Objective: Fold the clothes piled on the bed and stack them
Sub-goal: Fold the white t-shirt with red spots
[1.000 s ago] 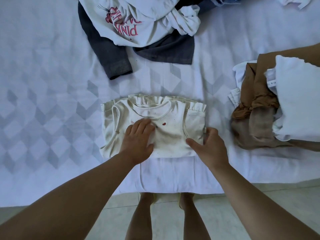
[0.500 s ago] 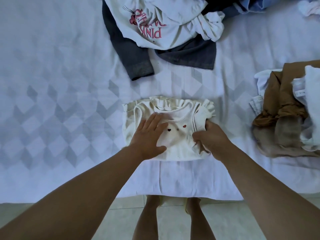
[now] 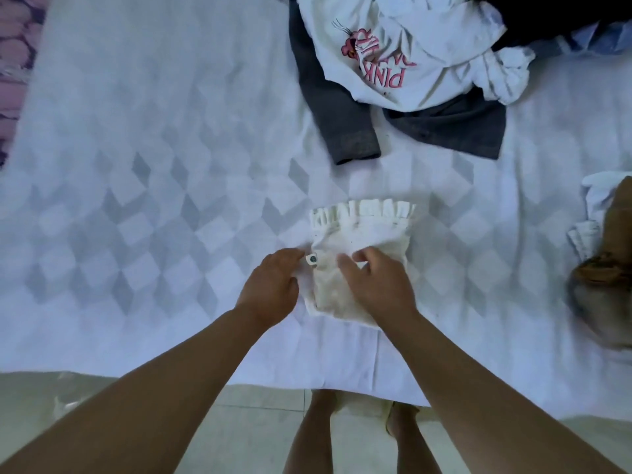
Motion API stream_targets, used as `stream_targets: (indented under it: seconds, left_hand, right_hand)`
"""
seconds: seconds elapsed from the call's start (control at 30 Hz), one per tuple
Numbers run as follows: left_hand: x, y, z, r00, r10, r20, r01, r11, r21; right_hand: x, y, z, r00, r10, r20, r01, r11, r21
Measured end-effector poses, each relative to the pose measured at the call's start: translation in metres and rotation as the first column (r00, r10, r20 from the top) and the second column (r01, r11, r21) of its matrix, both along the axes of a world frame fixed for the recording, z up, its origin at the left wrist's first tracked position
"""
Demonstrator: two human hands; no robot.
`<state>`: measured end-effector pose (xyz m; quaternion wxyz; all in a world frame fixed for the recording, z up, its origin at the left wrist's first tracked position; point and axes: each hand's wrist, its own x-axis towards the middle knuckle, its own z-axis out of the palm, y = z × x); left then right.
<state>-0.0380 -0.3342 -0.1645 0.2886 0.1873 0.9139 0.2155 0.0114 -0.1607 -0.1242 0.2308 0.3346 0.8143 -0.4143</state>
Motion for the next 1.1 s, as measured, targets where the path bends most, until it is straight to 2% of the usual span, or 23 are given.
stream_targets:
  seconds: [0.1, 0.17, 0.23, 0.33, 0.4, 0.47, 0.53, 0.7, 0.83, 0.93, 1.03, 1.1]
  left_hand:
    - [0.000, 0.007, 0.003, 0.964, 0.244, 0.110, -0.252, 0.965, 0.070]
    - [0.001, 0.019, 0.006, 0.930, 0.304, 0.205, -0.335, 0.933, 0.134]
    - [0.003, 0.032, 0.007, 0.906, 0.317, 0.280, -0.374, 0.909, 0.182]
    - [0.008, 0.045, 0.004, 0.936, 0.279, 0.214, -0.321, 0.926, 0.197]
    - [0.010, 0.049, 0.000, 0.970, 0.194, 0.148, -0.214, 0.968, 0.133]
    - [0.012, 0.047, -0.006, 0.982, 0.100, 0.158, -0.108, 0.993, 0.046]
    - [0.012, 0.048, -0.009, 0.971, 0.100, 0.216, -0.107, 0.994, 0.017]
    - [0.011, 0.063, 0.003, 0.894, 0.211, 0.396, -0.234, 0.972, 0.010]
    - [0.024, 0.075, 0.018, 0.753, 0.376, 0.540, -0.458, 0.889, 0.021]
    - [0.043, 0.089, 0.033, 0.653, 0.348, 0.673, -0.458, 0.889, -0.015]
    - [0.061, 0.108, 0.044, 0.657, 0.265, 0.706, -0.385, 0.923, 0.012]
    - [0.070, 0.125, 0.051, 0.720, 0.207, 0.663, -0.311, 0.950, 0.041]
  right_hand:
    - [0.016, 0.020, -0.012, 0.976, -0.151, -0.155, 0.186, 0.951, 0.246]
    - [0.023, 0.032, -0.024, 0.954, -0.202, -0.222, 0.262, 0.923, 0.282]
    - [0.024, 0.036, -0.033, 0.959, -0.165, -0.230, 0.215, 0.953, 0.213]
    - [0.026, 0.033, -0.048, 0.977, -0.058, -0.207, 0.071, 0.996, 0.058]
    - [0.027, 0.034, -0.048, 0.985, -0.089, -0.146, 0.078, 0.994, -0.078]
    - [0.028, 0.037, -0.048, 0.985, -0.106, -0.134, 0.088, 0.987, -0.133]
    - [0.031, 0.043, -0.045, 0.995, -0.045, -0.095, 0.032, 0.991, -0.128]
    - [0.037, 0.048, -0.040, 0.981, 0.193, 0.028, -0.191, 0.980, -0.059]
    - [0.058, 0.059, -0.027, 0.963, 0.265, 0.041, -0.262, 0.963, -0.053]
    - [0.080, 0.073, -0.016, 0.958, 0.278, 0.073, -0.272, 0.958, -0.091]
    - [0.100, 0.094, -0.005, 0.950, 0.298, 0.089, -0.288, 0.951, -0.109]
    - [0.111, 0.113, 0.006, 0.949, 0.303, 0.087, -0.295, 0.951, -0.096]
